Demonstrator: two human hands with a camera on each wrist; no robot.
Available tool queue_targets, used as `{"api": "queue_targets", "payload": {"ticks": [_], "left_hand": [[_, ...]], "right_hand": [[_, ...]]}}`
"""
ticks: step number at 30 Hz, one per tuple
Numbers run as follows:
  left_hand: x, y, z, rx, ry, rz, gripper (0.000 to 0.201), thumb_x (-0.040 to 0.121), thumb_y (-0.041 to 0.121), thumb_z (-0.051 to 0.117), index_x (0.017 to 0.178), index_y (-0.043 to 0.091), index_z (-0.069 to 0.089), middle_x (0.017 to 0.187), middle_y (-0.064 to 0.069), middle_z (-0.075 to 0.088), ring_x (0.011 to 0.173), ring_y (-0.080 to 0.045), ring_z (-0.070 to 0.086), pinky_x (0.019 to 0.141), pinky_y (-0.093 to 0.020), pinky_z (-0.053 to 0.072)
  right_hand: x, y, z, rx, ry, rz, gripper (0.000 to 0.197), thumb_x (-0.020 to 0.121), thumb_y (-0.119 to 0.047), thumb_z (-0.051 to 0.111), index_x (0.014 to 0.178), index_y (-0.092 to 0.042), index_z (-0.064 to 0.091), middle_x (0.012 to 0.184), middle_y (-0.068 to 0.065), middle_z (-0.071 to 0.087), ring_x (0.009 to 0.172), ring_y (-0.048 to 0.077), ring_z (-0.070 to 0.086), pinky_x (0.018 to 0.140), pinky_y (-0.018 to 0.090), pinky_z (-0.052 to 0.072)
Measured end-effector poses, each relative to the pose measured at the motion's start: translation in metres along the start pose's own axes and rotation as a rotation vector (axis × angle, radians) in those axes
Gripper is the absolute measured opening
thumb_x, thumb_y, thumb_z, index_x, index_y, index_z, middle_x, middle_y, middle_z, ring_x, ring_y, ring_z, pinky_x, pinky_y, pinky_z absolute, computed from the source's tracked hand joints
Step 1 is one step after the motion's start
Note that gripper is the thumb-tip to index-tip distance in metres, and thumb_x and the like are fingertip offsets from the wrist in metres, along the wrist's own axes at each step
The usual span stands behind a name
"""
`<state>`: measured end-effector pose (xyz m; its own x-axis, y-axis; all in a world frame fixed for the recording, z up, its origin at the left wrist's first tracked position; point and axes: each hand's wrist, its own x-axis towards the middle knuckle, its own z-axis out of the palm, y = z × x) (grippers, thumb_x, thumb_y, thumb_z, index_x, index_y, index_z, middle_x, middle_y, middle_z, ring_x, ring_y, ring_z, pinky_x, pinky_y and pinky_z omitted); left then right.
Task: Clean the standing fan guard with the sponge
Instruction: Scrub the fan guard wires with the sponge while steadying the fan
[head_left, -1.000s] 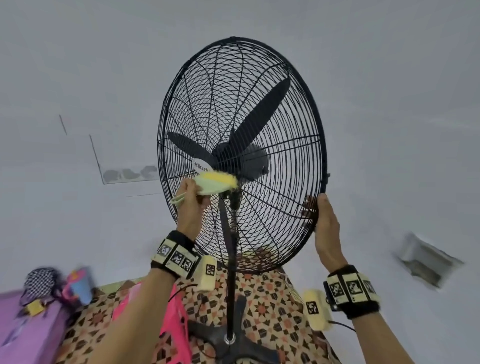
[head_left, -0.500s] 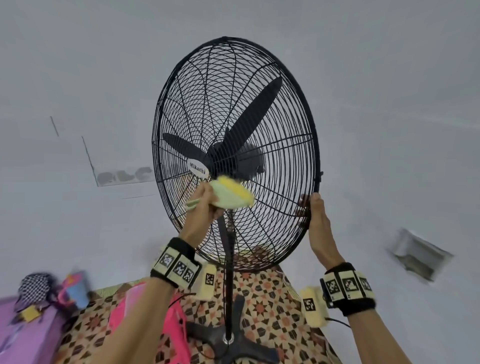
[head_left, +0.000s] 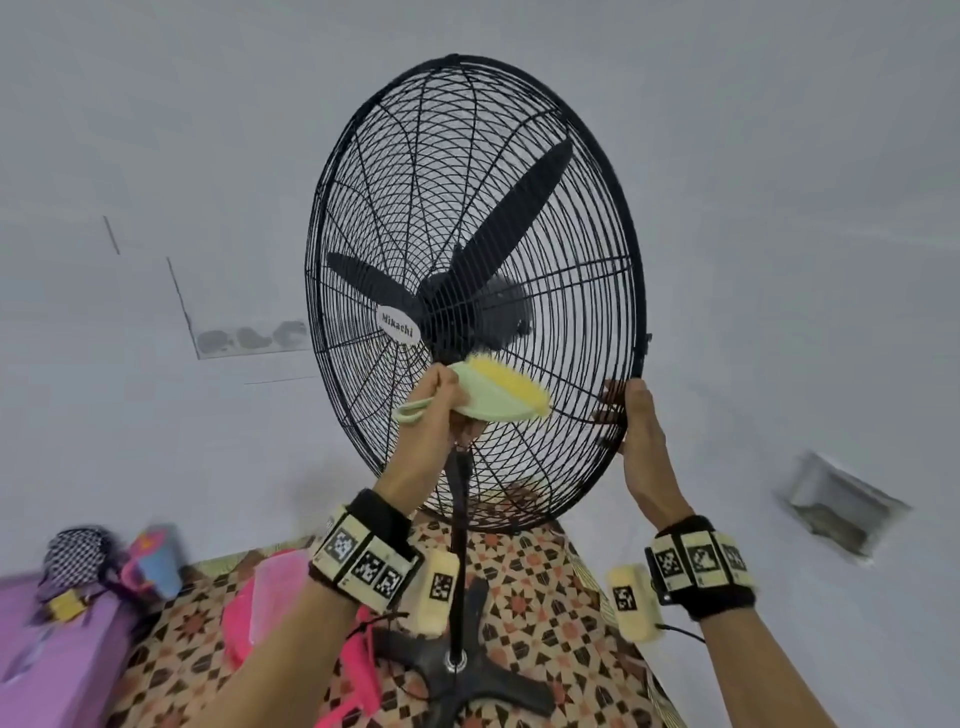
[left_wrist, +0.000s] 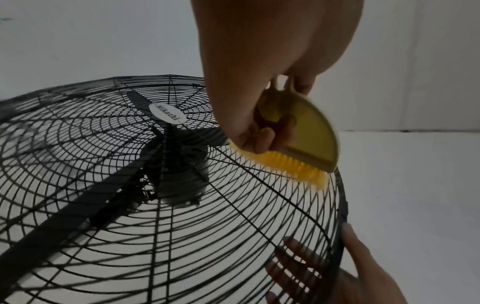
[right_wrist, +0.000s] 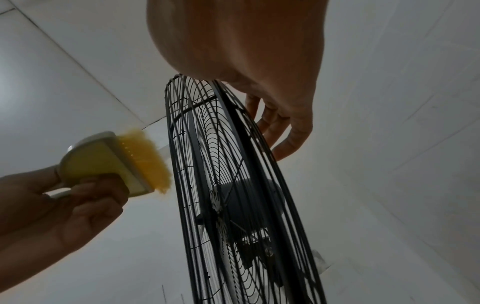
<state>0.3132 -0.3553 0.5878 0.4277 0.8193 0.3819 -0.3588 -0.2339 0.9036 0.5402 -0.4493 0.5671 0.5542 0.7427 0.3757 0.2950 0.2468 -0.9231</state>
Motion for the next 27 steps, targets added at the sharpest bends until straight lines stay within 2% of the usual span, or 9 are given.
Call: {"api": "queue_targets", "payload": {"ticks": [2, 5, 7, 9, 13, 15, 19, 22, 27], "left_hand": [[-0.006, 0.001, 0.003, -0.027, -0.024, 0.029, 0.017, 0.105, 0.006, 0.046, 0.089, 0.010, 0.040, 0.082, 0.006, 0.057, 0.068, -0.012, 0.051, 0.055, -0.023, 0.039], [-0.010, -0.002, 0.002, 0.162, -0.027, 0.027, 0.017, 0.109, 0.016, 0.047, 0.101, 0.001, 0.045, 0.097, -0.003, 0.055, 0.076, -0.010, 0.057, 0.058, -0.020, 0.049], [0.002, -0.005, -0.008, 0.207, 0.140, 0.040, 0.012, 0.110, 0.010, 0.043, 0.101, 0.007, 0.048, 0.101, -0.005, 0.060, 0.073, -0.007, 0.060, 0.056, -0.019, 0.050], [0.014, -0.003, -0.023, 0.174, 0.266, 0.041, 0.014, 0.110, 0.010, 0.042, 0.098, 0.009, 0.049, 0.094, -0.006, 0.065, 0.069, -0.013, 0.058, 0.056, -0.023, 0.048], [0.006, 0.002, -0.020, 0.140, 0.144, 0.053, 0.016, 0.111, 0.013, 0.041, 0.098, 0.007, 0.048, 0.085, 0.000, 0.066, 0.068, -0.016, 0.057, 0.057, -0.027, 0.048], [-0.002, 0.005, -0.005, 0.171, 0.089, 0.050, 0.016, 0.110, 0.009, 0.043, 0.094, 0.009, 0.046, 0.082, 0.005, 0.064, 0.068, -0.013, 0.058, 0.056, -0.025, 0.048], [0.006, 0.004, 0.003, 0.204, 0.216, 0.077, 0.010, 0.104, -0.001, 0.045, 0.098, 0.007, 0.044, 0.097, -0.001, 0.055, 0.073, 0.000, 0.063, 0.055, -0.016, 0.052], [0.017, 0.004, -0.010, 0.111, 0.332, 0.071, 0.013, 0.104, 0.003, 0.046, 0.093, 0.010, 0.044, 0.101, -0.010, 0.060, 0.078, -0.023, 0.063, 0.058, -0.029, 0.051], [-0.002, 0.008, 0.003, 0.166, 0.127, 0.019, 0.011, 0.109, 0.007, 0.044, 0.099, 0.002, 0.046, 0.103, -0.008, 0.063, 0.078, -0.019, 0.066, 0.060, -0.028, 0.054]], "right_hand": [[-0.001, 0.000, 0.003, -0.013, 0.006, -0.020, 0.068, 0.092, -0.087, 0.028, 0.116, -0.033, 0.059, 0.119, 0.003, 0.065, 0.116, 0.023, 0.062, 0.108, 0.056, 0.046], [-0.004, 0.001, 0.005, -0.013, 0.024, -0.043, 0.071, 0.092, -0.087, 0.026, 0.117, -0.028, 0.059, 0.117, 0.004, 0.066, 0.114, 0.024, 0.062, 0.107, 0.056, 0.046], [-0.004, -0.001, 0.004, -0.015, 0.026, -0.035, 0.073, 0.091, -0.088, 0.026, 0.120, -0.030, 0.059, 0.119, 0.000, 0.066, 0.116, 0.020, 0.062, 0.109, 0.054, 0.045], [-0.005, -0.002, 0.003, -0.011, 0.014, -0.025, 0.074, 0.089, -0.090, 0.026, 0.120, -0.032, 0.059, 0.119, -0.003, 0.067, 0.116, 0.018, 0.062, 0.109, 0.054, 0.046], [-0.005, -0.001, 0.005, -0.005, 0.020, -0.059, 0.078, 0.088, -0.090, 0.026, 0.119, -0.026, 0.060, 0.113, -0.002, 0.065, 0.111, 0.019, 0.062, 0.106, 0.054, 0.047], [-0.005, 0.001, 0.005, -0.007, 0.041, -0.068, 0.083, 0.086, -0.092, 0.025, 0.120, -0.025, 0.059, 0.114, -0.002, 0.065, 0.112, 0.018, 0.061, 0.108, 0.048, 0.046], [-0.004, -0.003, 0.004, -0.039, 0.029, -0.079, 0.086, 0.085, -0.093, 0.023, 0.122, -0.024, 0.058, 0.116, -0.003, 0.065, 0.113, 0.015, 0.060, 0.108, 0.041, 0.046], [-0.007, -0.006, 0.005, -0.065, 0.027, -0.084, 0.091, 0.081, -0.096, 0.021, 0.120, -0.023, 0.058, 0.113, -0.007, 0.065, 0.109, 0.008, 0.060, 0.099, 0.028, 0.044], [-0.010, -0.002, 0.006, -0.078, 0.077, -0.088, 0.082, 0.086, -0.092, 0.019, 0.119, -0.027, 0.057, 0.113, -0.005, 0.064, 0.107, 0.006, 0.059, 0.093, 0.023, 0.042]]}}
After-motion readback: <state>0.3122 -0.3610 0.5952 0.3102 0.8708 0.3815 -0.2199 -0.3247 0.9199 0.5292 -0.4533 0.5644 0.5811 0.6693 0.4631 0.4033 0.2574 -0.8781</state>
